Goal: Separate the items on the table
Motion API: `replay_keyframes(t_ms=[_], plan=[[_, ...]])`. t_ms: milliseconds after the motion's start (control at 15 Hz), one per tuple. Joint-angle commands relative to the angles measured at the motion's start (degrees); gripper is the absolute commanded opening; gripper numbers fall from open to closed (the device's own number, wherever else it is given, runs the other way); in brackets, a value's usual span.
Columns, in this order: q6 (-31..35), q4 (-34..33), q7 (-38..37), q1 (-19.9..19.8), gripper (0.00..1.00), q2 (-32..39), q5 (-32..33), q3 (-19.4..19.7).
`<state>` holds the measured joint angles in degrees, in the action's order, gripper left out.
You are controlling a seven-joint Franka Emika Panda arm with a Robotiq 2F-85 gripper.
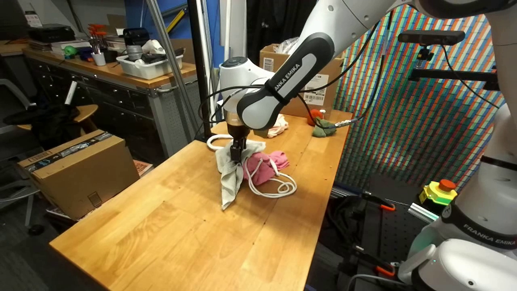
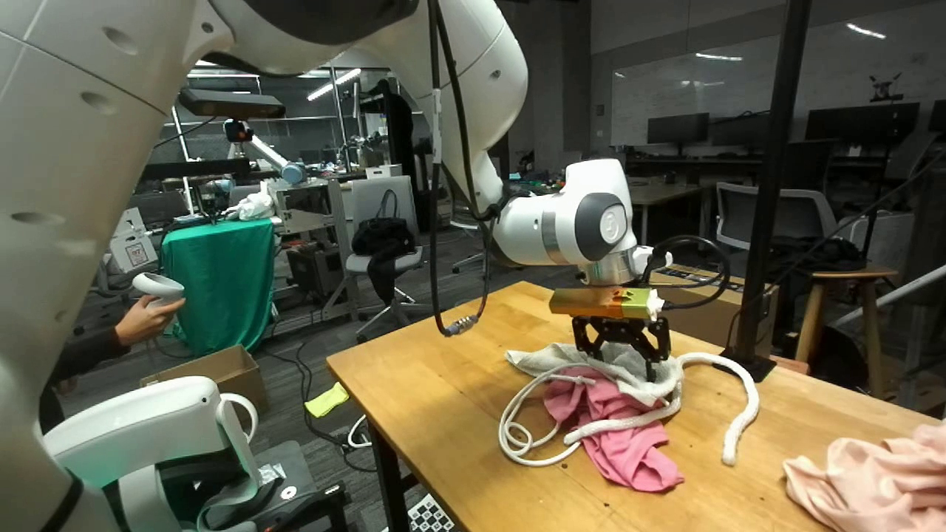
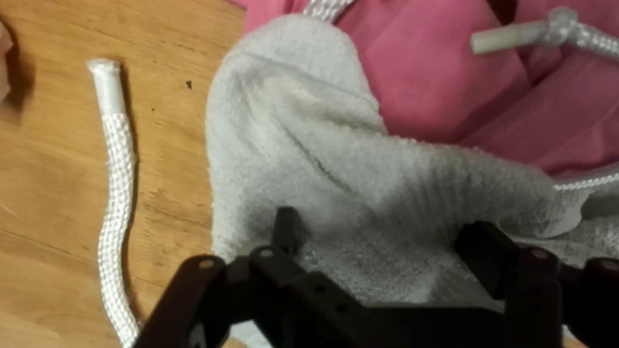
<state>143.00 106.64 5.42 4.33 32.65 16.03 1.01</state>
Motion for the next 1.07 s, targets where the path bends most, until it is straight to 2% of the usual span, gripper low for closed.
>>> replay_keyframes(t_ms=[0, 267, 467, 600, 667, 1000], plan=[[-2.31, -2.78, 1.64, -0.78, 0.54, 1.11, -1.42, -0.81], [-3.42, -2.86, 1.82, -0.87, 0.22, 0.52, -1.61, -1.05], [-3.27, -2.35, 1.69, -0.83, 0.05, -0.31, -1.54, -1.14], [-2.93, -1.7, 1.58, -0.81, 0.04, -1.28, -1.62, -1.28], [-2.58, -1.2, 1.44, -0.74, 0.08, -1.98, -1.62, -1.35], [-0.57, 1.48, 0.43, 0.2, 0.08, -6.39, -0.98, -2.04]])
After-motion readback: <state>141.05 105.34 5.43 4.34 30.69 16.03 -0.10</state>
